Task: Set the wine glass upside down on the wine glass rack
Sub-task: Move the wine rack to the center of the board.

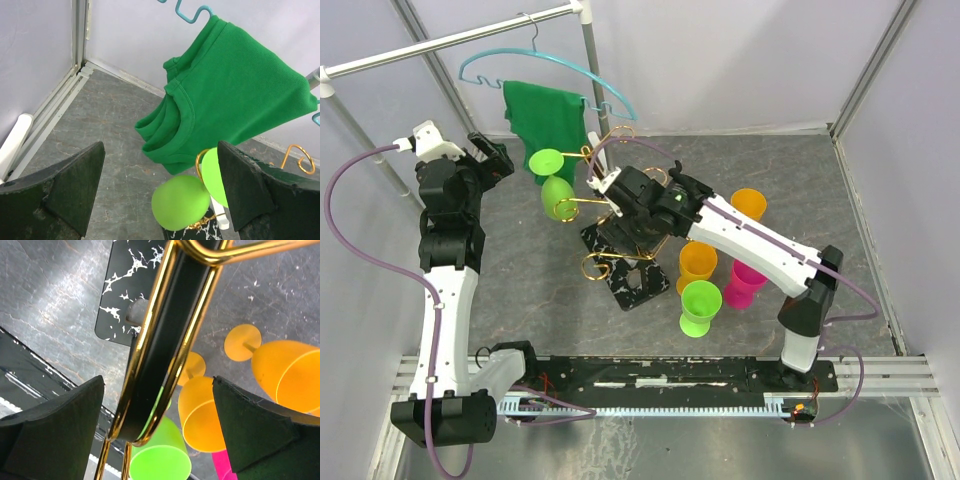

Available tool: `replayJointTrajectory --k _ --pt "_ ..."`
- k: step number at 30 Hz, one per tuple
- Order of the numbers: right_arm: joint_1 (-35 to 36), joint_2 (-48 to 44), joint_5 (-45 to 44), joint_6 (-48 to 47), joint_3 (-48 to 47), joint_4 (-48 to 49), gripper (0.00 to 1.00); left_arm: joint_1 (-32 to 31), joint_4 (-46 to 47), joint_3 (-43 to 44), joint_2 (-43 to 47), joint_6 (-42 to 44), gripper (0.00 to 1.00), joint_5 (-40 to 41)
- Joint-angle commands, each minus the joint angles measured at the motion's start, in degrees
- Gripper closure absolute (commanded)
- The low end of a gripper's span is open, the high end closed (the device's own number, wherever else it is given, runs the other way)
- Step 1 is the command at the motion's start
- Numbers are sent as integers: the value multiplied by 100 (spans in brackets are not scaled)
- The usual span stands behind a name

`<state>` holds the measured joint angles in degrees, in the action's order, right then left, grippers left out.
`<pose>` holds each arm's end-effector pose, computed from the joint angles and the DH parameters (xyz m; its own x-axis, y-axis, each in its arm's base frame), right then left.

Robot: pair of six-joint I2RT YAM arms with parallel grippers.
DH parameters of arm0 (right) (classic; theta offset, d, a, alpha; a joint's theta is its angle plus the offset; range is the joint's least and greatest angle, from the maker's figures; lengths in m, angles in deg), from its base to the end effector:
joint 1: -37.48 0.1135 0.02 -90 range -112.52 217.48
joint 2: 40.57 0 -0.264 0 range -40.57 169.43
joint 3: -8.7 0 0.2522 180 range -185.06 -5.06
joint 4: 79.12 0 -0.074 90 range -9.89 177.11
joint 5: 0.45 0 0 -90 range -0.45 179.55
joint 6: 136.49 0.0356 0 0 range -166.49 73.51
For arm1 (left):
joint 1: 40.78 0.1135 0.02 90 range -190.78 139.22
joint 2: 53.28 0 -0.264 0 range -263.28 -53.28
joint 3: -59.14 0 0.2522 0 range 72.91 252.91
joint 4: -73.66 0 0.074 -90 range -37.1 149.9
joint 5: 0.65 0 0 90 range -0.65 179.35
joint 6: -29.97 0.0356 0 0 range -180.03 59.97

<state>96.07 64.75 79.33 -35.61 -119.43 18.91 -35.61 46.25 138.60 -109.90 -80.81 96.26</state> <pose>0.2025 0.3194 0.3723 -0.5890 -0.6081 -0.5322 -0.6938 0.7182 -0.0528 0.2149 0.0237 0.4231 -0.0001 -0.3536 -0.9354 -0.2235 0.9117 -0.3447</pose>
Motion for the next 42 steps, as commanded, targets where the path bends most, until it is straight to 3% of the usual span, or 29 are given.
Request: replayJointTrajectory --k 1,14,24,35,42 --pt "148 -617 -5 389 219 -549 3 34 134 122 54 -146 1 -40" --pt "407 -1487 -356 1036 1232 -829 3 36 138 148 49 -177 1 -41" --pt "569 -1772 -568 1278 1476 -879 3 35 226 15 -20 -225 1 -63" --pt "585 -1476 -1217 1009 557 -714 0 31 235 50 -181 -172 1 154" --pt "589 -1439 -1395 319 -266 -161 0 25 -192 419 -146 229 1 905"
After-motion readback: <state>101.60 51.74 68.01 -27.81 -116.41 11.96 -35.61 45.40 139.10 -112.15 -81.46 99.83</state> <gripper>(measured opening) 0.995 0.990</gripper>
